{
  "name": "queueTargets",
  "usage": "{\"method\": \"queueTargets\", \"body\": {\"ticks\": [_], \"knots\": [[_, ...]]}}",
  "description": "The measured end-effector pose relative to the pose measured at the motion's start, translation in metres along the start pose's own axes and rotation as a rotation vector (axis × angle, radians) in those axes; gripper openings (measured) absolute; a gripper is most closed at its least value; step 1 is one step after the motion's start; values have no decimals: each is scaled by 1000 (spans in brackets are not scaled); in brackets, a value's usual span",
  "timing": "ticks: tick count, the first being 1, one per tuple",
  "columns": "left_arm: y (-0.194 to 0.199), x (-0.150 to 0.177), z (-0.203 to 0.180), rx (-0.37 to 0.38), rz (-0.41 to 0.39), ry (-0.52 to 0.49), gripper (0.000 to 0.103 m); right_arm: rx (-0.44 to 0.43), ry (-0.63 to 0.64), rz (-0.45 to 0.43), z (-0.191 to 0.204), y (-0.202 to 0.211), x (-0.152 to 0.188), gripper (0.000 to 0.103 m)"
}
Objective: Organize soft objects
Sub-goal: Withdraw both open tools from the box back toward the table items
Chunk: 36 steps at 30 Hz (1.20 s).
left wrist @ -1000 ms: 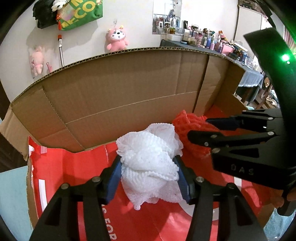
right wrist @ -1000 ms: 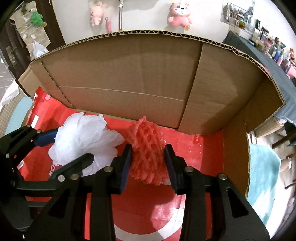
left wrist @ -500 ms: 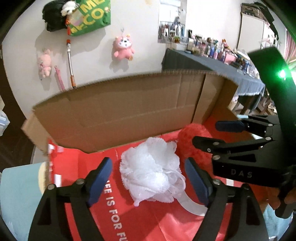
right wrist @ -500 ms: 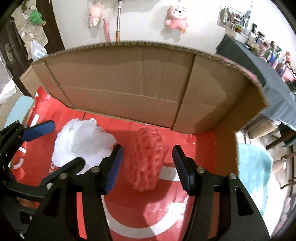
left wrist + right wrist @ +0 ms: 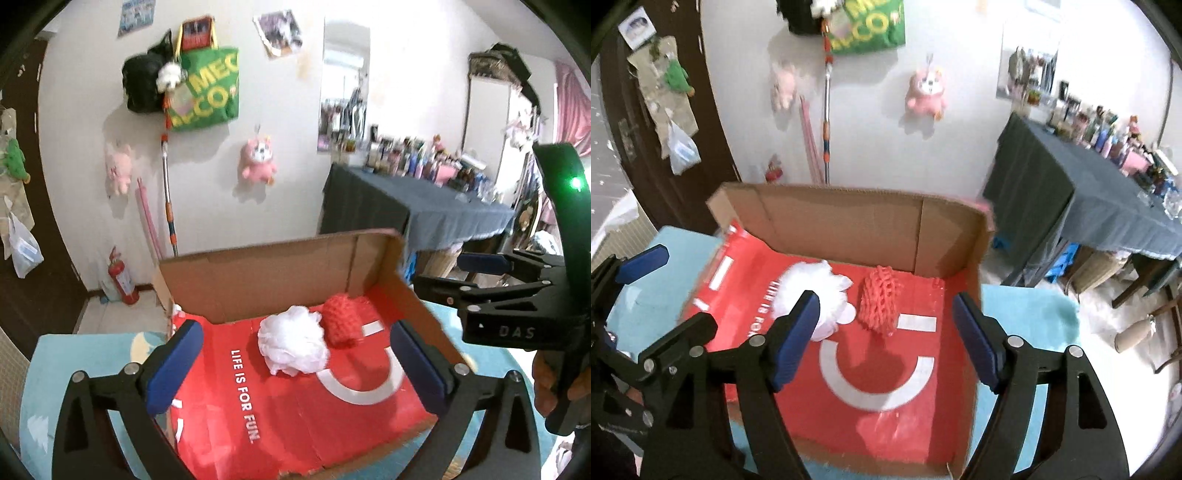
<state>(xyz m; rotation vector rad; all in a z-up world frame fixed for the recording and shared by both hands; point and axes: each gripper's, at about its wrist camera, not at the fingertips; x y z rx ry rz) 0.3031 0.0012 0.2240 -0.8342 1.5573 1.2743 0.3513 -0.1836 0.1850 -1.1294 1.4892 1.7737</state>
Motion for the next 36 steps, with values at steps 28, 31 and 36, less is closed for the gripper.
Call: {"method": "queueTargets", "body": {"ticks": [28, 31, 36], "knots": [[241, 93, -69, 48, -338, 9, 103, 70, 11, -461, 20, 292, 160, 97], [251, 109, -73, 50, -354, 19, 103, 97, 0, -482, 24, 300, 187, 97], [255, 139, -80, 48, -346, 13, 103, 138, 15, -505, 32, 304, 223, 97]]}}
Point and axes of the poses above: each gripper's, at about its wrist camera, not at the fingertips, and y roughly against the way its jaws point, z to its left, x to its underside, and after that the axes turned 14 degrees about -z, right-handed
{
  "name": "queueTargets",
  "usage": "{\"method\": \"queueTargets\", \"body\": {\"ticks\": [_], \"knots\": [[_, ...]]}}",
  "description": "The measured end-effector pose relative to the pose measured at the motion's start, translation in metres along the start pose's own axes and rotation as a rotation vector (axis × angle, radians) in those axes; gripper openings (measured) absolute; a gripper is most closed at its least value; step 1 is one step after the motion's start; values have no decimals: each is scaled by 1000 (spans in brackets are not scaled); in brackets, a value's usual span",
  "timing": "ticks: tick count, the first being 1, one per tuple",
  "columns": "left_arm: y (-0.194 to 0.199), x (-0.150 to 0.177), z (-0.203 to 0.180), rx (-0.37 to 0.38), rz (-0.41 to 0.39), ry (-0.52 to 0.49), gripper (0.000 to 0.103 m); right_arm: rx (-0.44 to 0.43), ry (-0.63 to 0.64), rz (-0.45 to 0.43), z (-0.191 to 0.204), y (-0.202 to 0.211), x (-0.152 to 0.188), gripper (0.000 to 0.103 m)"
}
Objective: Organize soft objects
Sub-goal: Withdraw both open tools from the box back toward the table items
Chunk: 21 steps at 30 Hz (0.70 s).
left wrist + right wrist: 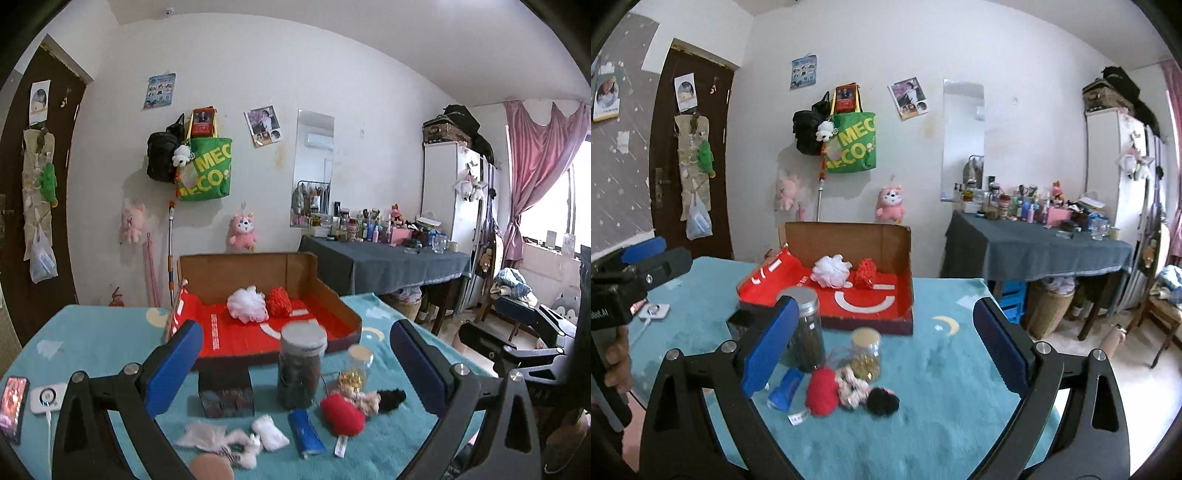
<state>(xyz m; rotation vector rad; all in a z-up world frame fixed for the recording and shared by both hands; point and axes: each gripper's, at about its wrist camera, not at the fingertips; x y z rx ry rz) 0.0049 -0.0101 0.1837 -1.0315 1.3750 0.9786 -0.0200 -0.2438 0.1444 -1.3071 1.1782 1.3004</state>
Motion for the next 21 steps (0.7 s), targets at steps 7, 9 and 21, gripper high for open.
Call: {"method": "queueTargets", "body": {"ticks": [7, 9, 21], "knots": [[4, 47, -4, -20, 56, -11, 103, 4, 2, 15, 14, 10, 41, 97], [2, 60, -2, -34, 83, -2, 103, -1, 14, 33, 20, 9, 53, 97], [-21, 128, 15, -83, 290, 40, 103, -1, -31, 236, 25, -28, 123, 97]]}}
Point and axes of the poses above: each gripper's, at about its wrist camera, not at the fingertips, and y roughly against the way its jaws point, z to its left, x to its underside, and after that the axes turned 14 degrees about -z, right-handed
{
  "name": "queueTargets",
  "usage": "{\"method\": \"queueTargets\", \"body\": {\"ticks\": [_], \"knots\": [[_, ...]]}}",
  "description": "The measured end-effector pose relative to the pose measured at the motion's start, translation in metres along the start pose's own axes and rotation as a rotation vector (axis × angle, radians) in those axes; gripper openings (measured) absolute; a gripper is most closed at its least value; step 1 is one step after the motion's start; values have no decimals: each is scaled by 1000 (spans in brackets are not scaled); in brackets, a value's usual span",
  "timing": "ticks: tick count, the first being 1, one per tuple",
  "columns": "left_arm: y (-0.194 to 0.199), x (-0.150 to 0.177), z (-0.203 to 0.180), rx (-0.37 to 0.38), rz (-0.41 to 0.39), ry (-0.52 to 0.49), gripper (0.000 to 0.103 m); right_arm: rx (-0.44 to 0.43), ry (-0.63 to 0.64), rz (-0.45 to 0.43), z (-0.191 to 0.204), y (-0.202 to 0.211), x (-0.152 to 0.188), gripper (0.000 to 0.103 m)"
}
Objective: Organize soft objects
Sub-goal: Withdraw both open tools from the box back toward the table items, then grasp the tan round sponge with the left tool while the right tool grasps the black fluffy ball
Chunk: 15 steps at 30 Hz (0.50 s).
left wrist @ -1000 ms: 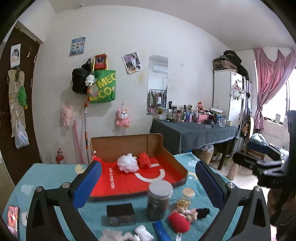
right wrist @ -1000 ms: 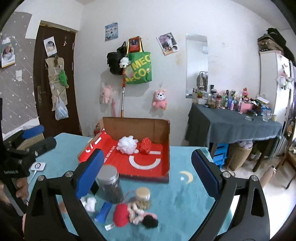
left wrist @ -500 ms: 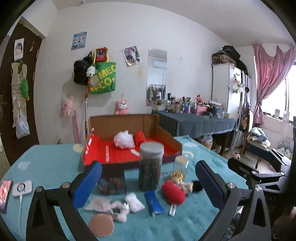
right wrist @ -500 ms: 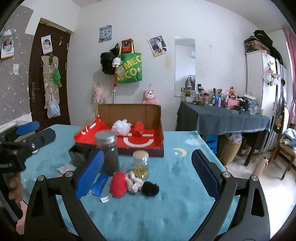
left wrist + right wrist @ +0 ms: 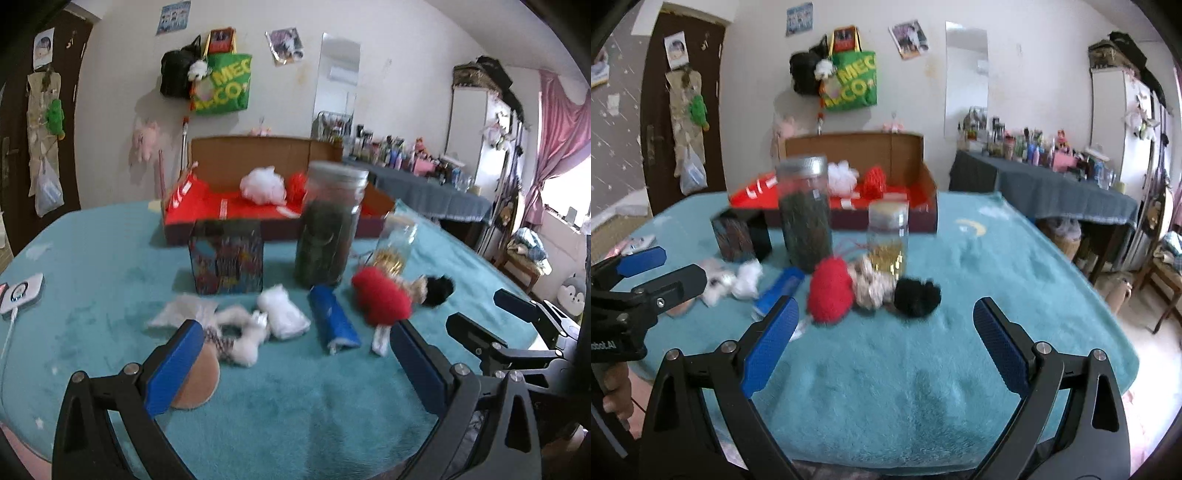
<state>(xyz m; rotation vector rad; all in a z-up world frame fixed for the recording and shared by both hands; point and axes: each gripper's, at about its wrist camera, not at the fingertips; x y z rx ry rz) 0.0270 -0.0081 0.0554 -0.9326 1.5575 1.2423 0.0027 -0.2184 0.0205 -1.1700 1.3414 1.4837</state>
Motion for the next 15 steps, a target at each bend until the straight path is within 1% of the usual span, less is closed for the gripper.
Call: {"method": "queueTargets", "body": {"ticks": [4, 8, 15], "knots": [[-8, 11, 2, -25, 40, -14, 103, 1, -27, 65, -2, -17, 17, 97], [-14, 18, 7, -32, 66, -14, 103, 4, -39, 85, -5, -22, 22, 97], [-18, 18, 21, -44, 89, -6, 103, 9, -42, 100, -9, -31, 23, 97]]}}
Point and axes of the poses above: each gripper's, at about its wrist camera, not at the fingertips, and y roughly against the way its jaws point, z to its left, x to its underside, and after that the axes turned 14 degrees about -z, right-handed
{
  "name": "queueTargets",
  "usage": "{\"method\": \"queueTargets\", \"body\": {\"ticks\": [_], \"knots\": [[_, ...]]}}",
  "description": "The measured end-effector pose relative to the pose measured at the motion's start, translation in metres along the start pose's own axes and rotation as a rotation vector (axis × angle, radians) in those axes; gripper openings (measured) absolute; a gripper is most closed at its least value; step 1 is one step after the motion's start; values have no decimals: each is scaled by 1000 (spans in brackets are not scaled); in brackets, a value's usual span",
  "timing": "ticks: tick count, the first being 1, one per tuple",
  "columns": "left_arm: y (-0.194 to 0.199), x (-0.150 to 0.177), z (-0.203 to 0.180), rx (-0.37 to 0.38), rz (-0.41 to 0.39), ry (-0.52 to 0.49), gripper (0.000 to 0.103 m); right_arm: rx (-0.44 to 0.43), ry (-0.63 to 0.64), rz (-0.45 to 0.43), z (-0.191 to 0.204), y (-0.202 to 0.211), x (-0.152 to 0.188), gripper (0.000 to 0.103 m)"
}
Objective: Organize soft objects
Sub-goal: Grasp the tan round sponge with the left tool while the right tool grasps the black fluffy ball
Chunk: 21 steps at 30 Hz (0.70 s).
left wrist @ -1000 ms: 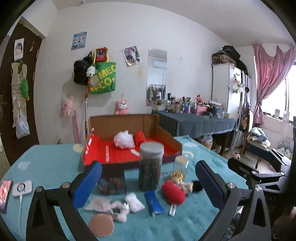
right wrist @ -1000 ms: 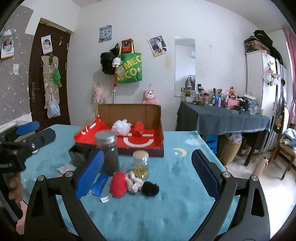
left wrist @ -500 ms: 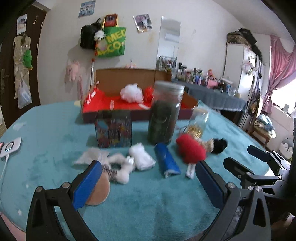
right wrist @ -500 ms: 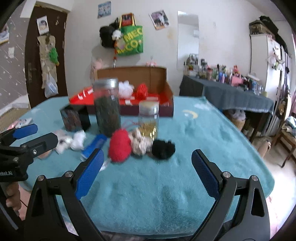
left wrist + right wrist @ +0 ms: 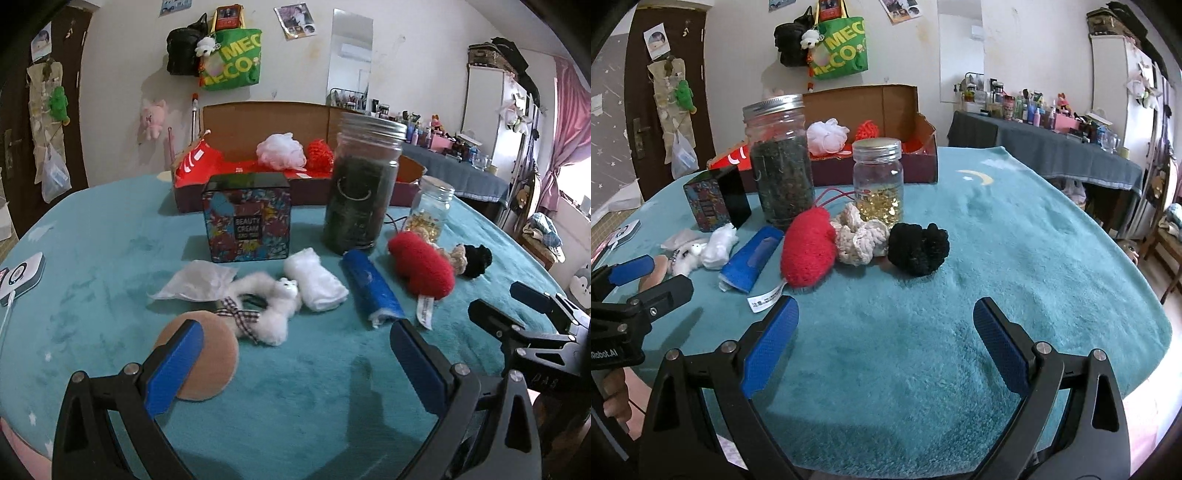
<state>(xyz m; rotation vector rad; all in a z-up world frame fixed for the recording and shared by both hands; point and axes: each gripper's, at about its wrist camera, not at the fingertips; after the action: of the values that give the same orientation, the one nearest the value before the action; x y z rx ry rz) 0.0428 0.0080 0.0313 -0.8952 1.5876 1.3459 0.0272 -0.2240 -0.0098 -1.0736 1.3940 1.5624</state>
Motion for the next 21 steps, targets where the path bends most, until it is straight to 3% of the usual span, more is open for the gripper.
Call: {"method": "queueTargets", "body": {"ticks": [15, 21], "knots": [[-1, -13, 48, 2, 38, 74, 103, 21, -37, 41, -20, -16, -3, 97], [-7, -16, 68, -13, 78, 87, 103, -11, -57, 57, -28, -21, -8, 97]]}}
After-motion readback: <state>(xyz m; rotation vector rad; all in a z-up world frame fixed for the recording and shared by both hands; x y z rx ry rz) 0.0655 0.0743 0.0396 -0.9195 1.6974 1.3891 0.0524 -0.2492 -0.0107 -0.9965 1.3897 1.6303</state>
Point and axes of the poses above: each gripper's, at about its wrist camera, not at the fingertips, and y roughly against the way its jaws point, z to its left, x to its underside, and after that the axes turned 14 degrees about -z, right-handed
